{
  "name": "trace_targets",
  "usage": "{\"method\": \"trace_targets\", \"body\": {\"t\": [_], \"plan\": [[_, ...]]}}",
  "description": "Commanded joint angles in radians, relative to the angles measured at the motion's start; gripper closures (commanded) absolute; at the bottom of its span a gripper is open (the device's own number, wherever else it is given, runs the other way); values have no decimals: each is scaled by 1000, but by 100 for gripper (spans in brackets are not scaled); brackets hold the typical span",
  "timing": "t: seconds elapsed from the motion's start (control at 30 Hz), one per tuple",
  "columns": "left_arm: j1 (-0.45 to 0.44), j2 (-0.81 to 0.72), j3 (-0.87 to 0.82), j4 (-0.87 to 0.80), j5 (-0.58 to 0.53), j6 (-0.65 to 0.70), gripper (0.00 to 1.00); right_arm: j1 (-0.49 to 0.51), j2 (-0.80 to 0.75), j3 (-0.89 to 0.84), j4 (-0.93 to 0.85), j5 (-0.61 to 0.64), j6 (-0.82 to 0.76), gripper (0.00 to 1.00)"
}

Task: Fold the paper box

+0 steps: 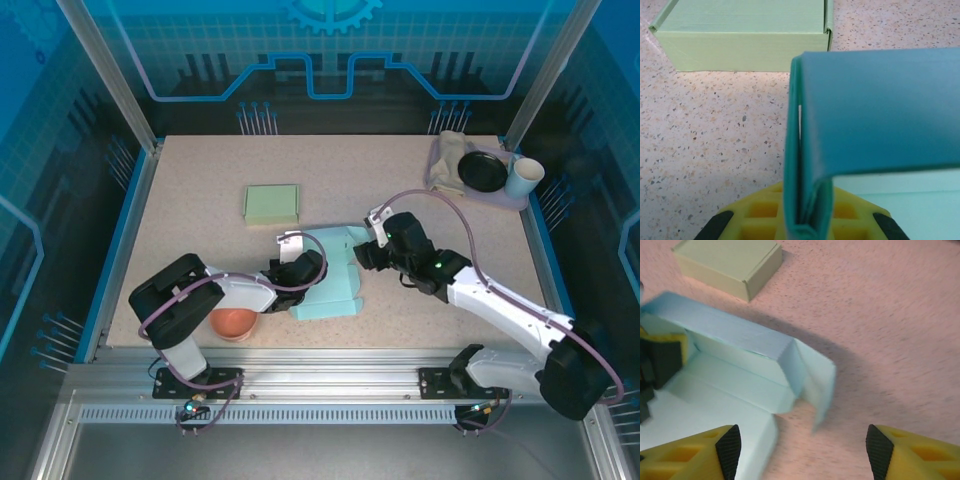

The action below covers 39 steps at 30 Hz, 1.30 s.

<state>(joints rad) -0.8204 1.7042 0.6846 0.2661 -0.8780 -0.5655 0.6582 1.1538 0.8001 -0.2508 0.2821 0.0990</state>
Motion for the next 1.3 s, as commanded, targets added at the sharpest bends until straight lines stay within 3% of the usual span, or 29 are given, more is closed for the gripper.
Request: {"method": "trace_targets", "body": {"t": [0.0, 0.17, 0.33, 0.7, 1.07, 1.27], "plan": [[6, -32, -17, 66, -13, 71, 91, -39, -18, -22, -76, 100, -277, 28], [5, -38, -28, 89, -7, 106, 91, -186, 47, -106, 102, -39, -260, 30], [7, -30, -28, 89, -13, 121, 91, -194, 140, -99, 126, -126, -261, 31], [6, -34, -32, 102, 7, 107, 91, -145, 259, -50, 111, -50, -298, 31], [9, -49, -35, 95, -3, 117, 91, -138, 146, -88, 101, -39, -287, 32], [12, -54, -27, 87, 1, 118, 91, -181, 119, -107, 72, 44, -235, 32]]}}
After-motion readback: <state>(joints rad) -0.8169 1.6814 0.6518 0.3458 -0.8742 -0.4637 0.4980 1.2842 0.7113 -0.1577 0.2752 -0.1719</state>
